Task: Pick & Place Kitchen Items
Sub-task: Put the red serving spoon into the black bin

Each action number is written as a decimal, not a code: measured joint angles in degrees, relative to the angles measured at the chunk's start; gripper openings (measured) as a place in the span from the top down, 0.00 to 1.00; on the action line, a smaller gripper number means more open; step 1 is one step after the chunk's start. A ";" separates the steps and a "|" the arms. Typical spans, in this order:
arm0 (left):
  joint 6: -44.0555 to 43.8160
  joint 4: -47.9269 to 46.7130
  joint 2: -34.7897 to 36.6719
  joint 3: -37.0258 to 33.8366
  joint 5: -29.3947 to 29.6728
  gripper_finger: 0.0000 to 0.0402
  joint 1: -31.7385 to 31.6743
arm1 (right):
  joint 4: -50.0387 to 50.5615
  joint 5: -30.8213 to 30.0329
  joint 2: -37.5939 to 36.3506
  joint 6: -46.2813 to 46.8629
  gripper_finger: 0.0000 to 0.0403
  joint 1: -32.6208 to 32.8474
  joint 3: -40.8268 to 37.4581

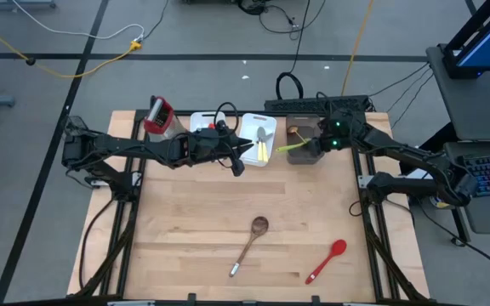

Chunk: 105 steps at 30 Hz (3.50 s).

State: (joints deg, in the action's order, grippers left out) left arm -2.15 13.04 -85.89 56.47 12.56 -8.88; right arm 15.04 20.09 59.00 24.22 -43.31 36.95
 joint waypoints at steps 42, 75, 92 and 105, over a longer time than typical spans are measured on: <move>-8.57 -2.51 0.00 0.00 -0.18 0.84 0.02 | -3.62 -3.79 5.38 -22.53 0.60 66.70 -0.02; -13.34 -12.47 0.01 0.00 0.02 0.84 0.01 | -11.04 -27.38 28.47 2.07 0.60 97.73 0.17; -13.31 -12.46 0.01 0.00 0.02 0.84 0.02 | -11.19 -34.98 28.84 -1.59 0.90 99.30 -2.03; -13.03 -12.43 0.02 0.00 0.02 0.84 0.02 | -15.40 -36.96 19.00 -17.92 0.92 96.78 -2.38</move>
State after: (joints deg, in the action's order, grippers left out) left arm -15.18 0.61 -85.86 56.47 12.58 -8.86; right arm -0.37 -16.88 78.00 6.30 53.47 34.57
